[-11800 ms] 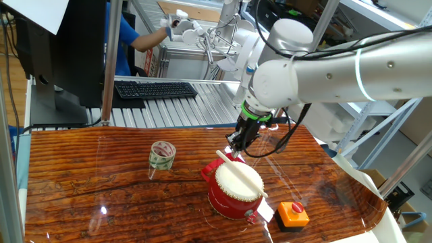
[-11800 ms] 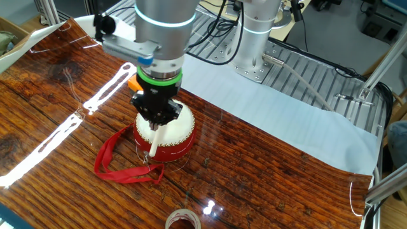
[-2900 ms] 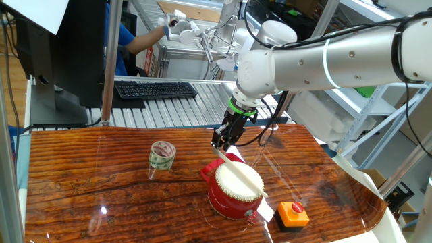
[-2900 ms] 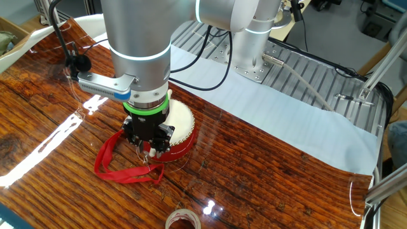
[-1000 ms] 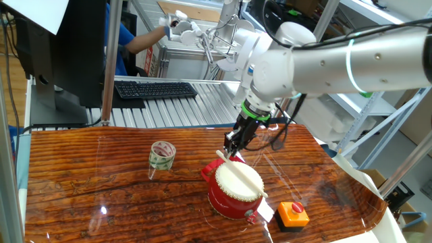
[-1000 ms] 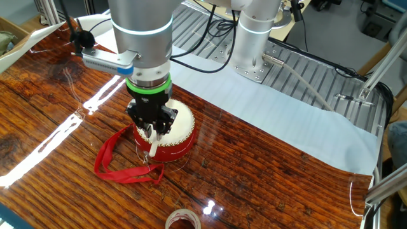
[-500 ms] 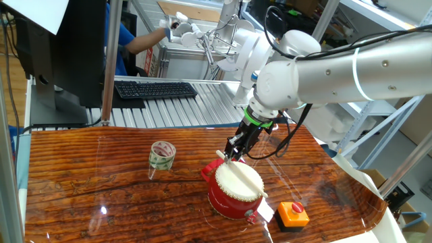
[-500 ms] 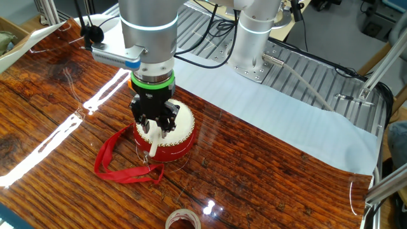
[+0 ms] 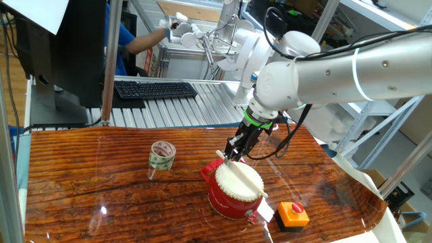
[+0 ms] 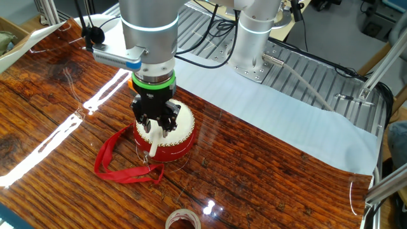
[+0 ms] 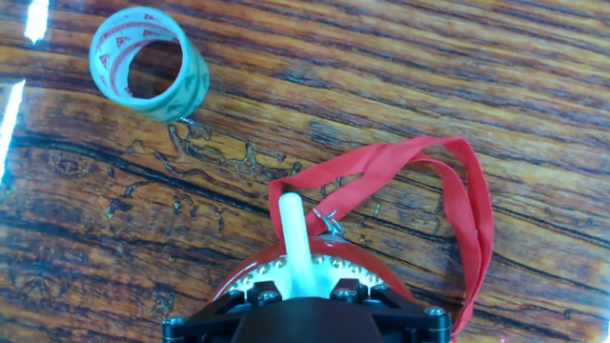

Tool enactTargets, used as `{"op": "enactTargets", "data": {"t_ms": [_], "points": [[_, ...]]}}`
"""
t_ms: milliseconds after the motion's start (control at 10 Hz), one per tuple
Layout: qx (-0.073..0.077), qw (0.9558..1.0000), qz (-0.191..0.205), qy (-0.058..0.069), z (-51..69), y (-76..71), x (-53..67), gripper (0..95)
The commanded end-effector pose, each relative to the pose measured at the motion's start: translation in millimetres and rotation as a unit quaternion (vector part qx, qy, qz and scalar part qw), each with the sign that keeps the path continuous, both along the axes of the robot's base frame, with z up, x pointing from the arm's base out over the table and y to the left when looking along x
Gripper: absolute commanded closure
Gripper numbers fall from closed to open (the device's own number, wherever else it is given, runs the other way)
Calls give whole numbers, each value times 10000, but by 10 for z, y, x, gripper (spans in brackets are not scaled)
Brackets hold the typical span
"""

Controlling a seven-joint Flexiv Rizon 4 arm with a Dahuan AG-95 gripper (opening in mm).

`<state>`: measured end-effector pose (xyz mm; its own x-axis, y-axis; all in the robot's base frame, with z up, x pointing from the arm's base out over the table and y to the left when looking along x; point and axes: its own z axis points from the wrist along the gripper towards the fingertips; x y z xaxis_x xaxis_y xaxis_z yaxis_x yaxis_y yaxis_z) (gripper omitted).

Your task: Play the drum

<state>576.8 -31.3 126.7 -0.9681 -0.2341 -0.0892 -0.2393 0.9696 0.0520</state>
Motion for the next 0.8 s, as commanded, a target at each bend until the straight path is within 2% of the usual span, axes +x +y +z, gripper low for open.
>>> {"op": "enactTargets", "data": {"t_ms": [100,200,500,800], "points": [[10,10000,0,2,-8,-21,-25,570],[9,10000,1,15,-9,-32,-53,760],[-16,10000,1,13,36,-39,-151,760],[-19,10000,0,5,46,-62,-190,760]]}}
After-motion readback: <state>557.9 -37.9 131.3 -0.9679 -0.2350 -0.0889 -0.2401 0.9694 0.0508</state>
